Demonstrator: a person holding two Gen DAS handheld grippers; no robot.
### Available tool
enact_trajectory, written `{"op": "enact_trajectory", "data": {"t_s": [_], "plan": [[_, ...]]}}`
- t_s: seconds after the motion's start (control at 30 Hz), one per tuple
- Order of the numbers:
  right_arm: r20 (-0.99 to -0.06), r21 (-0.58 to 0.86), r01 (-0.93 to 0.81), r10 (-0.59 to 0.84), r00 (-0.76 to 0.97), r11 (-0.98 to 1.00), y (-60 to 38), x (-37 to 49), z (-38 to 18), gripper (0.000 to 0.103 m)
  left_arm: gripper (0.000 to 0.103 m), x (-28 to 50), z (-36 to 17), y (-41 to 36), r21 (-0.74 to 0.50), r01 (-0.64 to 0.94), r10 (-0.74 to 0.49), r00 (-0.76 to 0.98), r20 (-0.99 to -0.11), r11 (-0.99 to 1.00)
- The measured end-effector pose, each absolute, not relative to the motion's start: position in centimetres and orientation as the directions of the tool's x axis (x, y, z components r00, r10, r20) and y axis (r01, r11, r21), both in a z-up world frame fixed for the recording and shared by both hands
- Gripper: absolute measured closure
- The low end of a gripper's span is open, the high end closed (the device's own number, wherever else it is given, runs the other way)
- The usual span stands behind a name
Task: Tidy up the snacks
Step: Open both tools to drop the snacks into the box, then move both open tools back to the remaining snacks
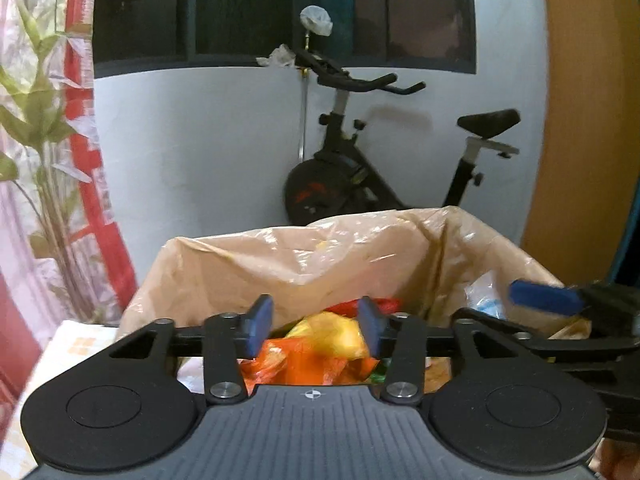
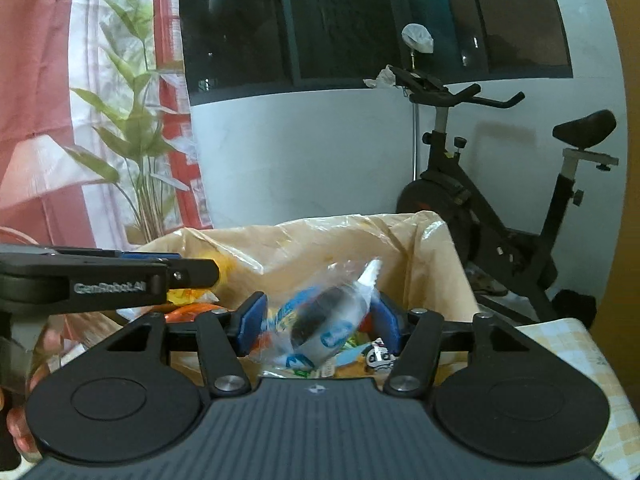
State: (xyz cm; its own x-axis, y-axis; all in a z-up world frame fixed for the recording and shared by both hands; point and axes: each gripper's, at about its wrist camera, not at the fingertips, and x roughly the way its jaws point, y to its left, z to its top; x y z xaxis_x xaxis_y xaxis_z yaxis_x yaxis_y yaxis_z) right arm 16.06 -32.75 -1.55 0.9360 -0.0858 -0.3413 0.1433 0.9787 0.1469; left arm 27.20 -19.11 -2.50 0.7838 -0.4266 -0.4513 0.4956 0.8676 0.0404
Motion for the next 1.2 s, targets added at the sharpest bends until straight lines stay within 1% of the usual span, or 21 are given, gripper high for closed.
{"op": "enact_trajectory", "data": {"t_s": [0.07,0.2,0.33,0.6,0.7,0.83,0.93,1.2], "plan": [[-0.333,0.144,0.139,-0.084,0.939,0.98,-32.7,15.7,-1.4,0.031,0.048,26.9,-2.3,-18.7,0.048,0.492,-0.421,0.789,-0.448,0.869],[-0.312,0.125,0.131,-0.087,0.946,0.983,-32.2,15.2,-1.0,0.031,0.043,25.9,-1.7,-17.9,0.047,0.48,-0.414,0.798,-0.439,0.876],[-0.276,0.125,0.107,-0.069,0.959,0.986,-31.4,14.1,-0.7,0.031,0.042,25.0,-1.0,-16.7,0.045,0.48,-0.417,0.801,-0.43,0.876],[-0.162,0.117,-0.004,0.023,0.987,0.993,-28.9,9.6,-1.2,0.031,0.04,22.5,-0.4,-10.8,-0.036,0.475,-0.452,0.809,-0.376,0.879],[-0.156,0.126,-0.026,0.045,0.987,0.992,-28.5,8.1,-1.8,0.031,0.04,21.6,-1.0,-8.1,-0.06,0.46,-0.449,0.818,-0.36,0.886],[-0.182,0.152,-0.039,0.066,0.981,0.988,-28.3,6.3,-3.3,0.031,0.04,20.6,-2.6,-4.9,-0.095,0.418,-0.423,0.831,-0.362,0.903],[-0.223,0.158,-0.044,0.079,0.972,0.987,-28.1,5.4,-4.6,0.031,0.04,20.4,-4.1,-3.3,-0.127,0.386,-0.404,0.828,-0.389,0.914],[-0.418,0.152,-0.053,0.113,0.902,0.987,-27.7,6.5,-9.3,0.031,0.041,20.1,-8.3,-1.7,-0.14,0.336,-0.36,0.795,-0.488,0.931]]}}
